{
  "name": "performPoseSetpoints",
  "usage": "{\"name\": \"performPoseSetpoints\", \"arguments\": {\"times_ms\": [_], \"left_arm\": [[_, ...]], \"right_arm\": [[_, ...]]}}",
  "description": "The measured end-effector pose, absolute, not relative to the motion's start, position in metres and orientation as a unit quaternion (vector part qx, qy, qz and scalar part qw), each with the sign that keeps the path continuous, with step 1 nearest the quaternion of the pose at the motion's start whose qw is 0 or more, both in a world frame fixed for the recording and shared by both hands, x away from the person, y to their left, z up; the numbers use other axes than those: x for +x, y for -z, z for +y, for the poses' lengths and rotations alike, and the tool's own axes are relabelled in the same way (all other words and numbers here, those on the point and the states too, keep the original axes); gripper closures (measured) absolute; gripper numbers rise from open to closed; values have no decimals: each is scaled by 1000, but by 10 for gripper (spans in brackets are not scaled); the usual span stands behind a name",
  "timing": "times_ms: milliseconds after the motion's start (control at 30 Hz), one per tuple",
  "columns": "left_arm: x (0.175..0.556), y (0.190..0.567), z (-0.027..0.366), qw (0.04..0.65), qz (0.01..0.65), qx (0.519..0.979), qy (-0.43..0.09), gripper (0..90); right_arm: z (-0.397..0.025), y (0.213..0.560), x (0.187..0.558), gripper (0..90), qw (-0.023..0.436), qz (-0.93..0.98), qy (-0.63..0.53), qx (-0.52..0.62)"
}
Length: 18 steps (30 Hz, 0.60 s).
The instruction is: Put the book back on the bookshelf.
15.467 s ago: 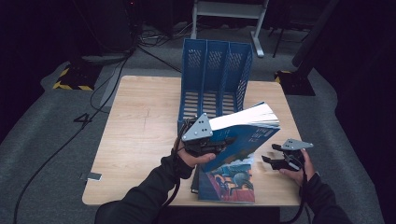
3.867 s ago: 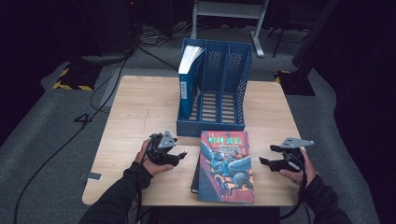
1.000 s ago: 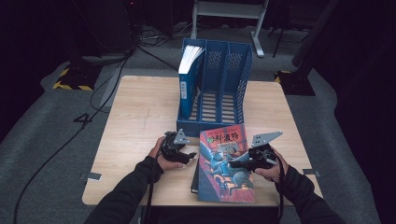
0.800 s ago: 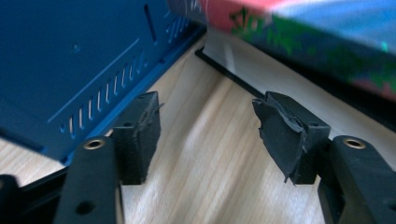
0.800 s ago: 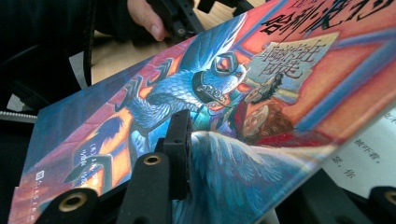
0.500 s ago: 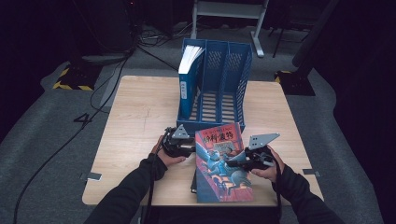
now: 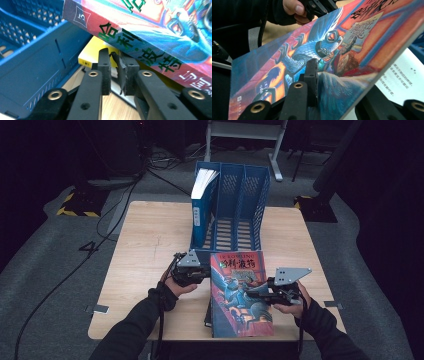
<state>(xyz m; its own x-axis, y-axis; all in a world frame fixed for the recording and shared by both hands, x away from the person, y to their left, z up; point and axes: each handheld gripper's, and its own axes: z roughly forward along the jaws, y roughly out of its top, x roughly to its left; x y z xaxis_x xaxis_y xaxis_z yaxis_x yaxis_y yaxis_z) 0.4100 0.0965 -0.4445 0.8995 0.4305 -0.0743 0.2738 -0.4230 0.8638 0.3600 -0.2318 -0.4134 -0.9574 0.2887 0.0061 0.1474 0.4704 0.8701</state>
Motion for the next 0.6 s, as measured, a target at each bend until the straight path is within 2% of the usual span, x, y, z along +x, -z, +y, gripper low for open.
{"name": "performPoseSetpoints", "arguments": {"times_ms": [100,300,600], "left_arm": [[408,435,92,485,209,843,-98,838],[411,423,89,499,203,837,-94,858],[409,420,86,506,193,836,-83,876]], "right_arm": [[-232,411,359,733,76,851,-504,125],[-236,405,355,741,96,843,-516,117],[-237,403,348,747,97,840,-523,106]]}}
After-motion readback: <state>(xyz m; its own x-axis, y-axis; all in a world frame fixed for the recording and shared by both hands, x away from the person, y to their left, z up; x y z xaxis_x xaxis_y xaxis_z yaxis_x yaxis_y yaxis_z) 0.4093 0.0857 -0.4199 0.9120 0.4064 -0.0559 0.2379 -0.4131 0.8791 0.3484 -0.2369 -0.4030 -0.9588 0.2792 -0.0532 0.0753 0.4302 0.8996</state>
